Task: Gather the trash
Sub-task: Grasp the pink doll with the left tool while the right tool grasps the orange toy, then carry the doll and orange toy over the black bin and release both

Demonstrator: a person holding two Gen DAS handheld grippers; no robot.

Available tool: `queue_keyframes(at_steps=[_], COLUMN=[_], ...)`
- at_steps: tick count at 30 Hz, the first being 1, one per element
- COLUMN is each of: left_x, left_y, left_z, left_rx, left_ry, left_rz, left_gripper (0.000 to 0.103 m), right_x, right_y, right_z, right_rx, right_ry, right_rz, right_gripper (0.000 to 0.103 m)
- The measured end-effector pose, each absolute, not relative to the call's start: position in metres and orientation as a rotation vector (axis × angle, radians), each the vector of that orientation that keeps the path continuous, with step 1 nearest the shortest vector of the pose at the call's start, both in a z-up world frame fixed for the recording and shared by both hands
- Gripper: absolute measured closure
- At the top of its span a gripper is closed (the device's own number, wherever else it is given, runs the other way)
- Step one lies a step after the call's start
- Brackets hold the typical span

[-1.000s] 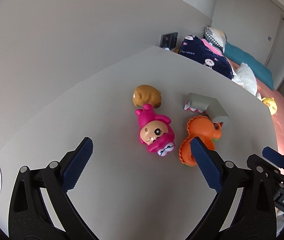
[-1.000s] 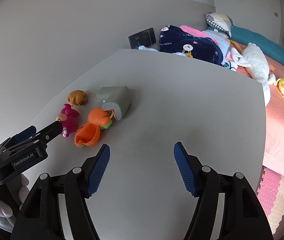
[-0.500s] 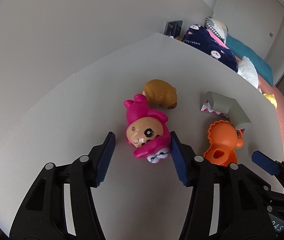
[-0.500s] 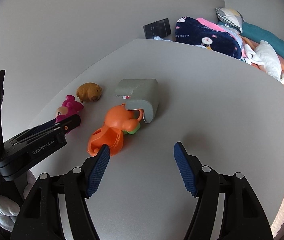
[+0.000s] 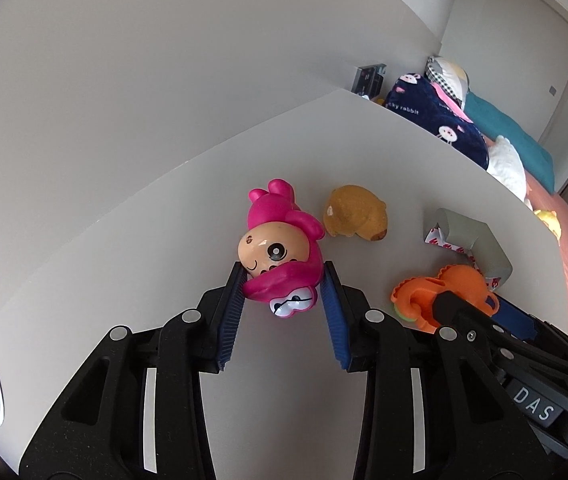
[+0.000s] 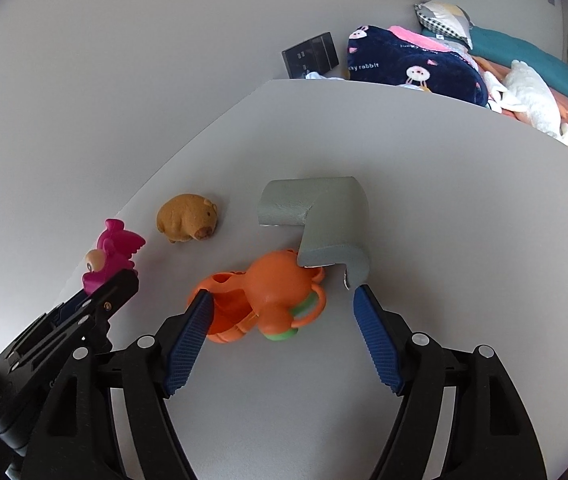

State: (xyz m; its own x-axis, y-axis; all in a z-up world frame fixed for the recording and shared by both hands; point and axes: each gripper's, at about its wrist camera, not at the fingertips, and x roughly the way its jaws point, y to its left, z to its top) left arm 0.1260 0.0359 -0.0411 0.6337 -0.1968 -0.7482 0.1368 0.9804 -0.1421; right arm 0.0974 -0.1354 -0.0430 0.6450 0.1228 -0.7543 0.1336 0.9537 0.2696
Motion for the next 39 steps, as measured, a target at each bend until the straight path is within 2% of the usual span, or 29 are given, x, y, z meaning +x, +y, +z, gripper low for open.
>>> queue_keyframes(at_steps=[3,9,11,12,14,39], left_x=[0.128,0.128,0.131,0.131,0.129,0.05], left_y=[0.04,0.044,0.042,0.042,0.041,0.002], left_z=[-0.041,-0.041,-0.041,-0.041,-0.042,-0.01], left_rx=[-0.091,-0.108,-0.105,-0.103,-0.099,-0.056], left_ry=[0.865,0.869,0.868,0.869,0.869,0.821], left_rz=[-0.185,-0.184,-0.183,-0.184,-0.184,-0.245], left_gripper=[0.066,0.066,0.066,0.066,0.066,0.066], right_x=[0.102,0.109,0.107,0.107,0.102,0.009], right_y=[-0.14,-0.14,-0.137,-0.134,-0.131,-0.199], right_z=[-0.043,-0.043,-0.041,-0.039,-0.032,0.023], right_rx=[0.384,0.366,0.346,0.328,0.298,0.303], right_ry=[0.868,0.868,0.852,0.853,0.821,0.74], right_rz=[0.003,0.001,0.057,0.07,0.099,0.077], right_gripper=[0.024,0.026,0.043,0.044,0.065,0.066])
